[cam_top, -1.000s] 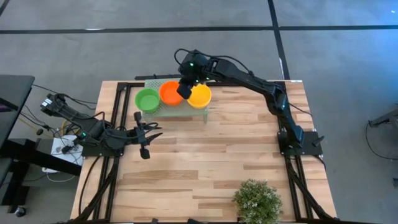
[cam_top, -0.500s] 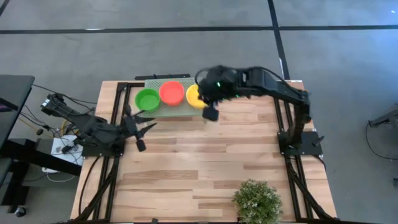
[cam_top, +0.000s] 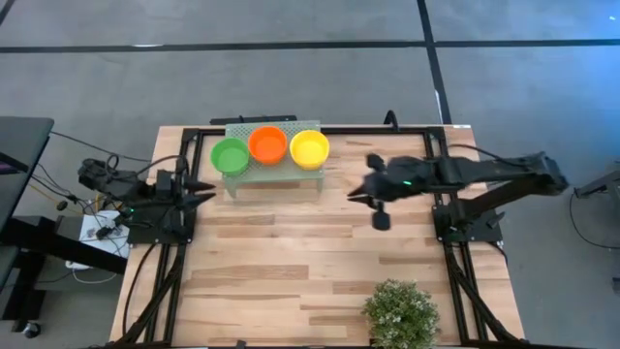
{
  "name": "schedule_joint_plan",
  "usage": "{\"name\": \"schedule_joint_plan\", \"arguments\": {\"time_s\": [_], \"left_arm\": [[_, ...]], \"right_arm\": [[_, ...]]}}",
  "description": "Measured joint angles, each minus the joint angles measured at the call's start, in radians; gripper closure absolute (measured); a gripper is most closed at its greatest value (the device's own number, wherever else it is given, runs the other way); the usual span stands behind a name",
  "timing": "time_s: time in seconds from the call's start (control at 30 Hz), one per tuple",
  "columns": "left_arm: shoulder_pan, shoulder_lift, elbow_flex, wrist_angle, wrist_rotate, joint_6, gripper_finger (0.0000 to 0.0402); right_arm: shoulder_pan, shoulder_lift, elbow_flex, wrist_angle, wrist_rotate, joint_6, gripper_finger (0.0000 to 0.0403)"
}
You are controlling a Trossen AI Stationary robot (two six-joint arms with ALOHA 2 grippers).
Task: Pick & Place Mini bowls
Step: Return to Home Position
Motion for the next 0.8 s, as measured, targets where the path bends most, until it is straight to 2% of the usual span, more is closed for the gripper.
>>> {"name": "schedule_joint_plan", "arguments": {"time_s": [0.2, 0.33, 0.6, 0.8], "left_arm": [[0.0, -0.057, -0.089, 0.073, 0.017, 0.011, 0.031], [0.0, -0.071, -0.103, 0.087, 0.017, 0.048, 0.031], [0.0, -0.085, -0.106, 0.093, 0.017, 0.05, 0.031], [0.0, -0.085, -0.216, 0.27, 0.017, 0.105, 0.031]], "right_arm": [[0.009, -0.342, -0.408, 0.307, -0.003, 0.02, 0.0367], [0.008, -0.539, -0.599, 0.409, -0.003, 0.036, 0.0367], [0.01, -0.832, -0.802, 0.45, -0.008, 0.038, 0.0368], [0.009, -0.978, -0.864, 0.443, -0.011, 0.003, 0.0371]]}}
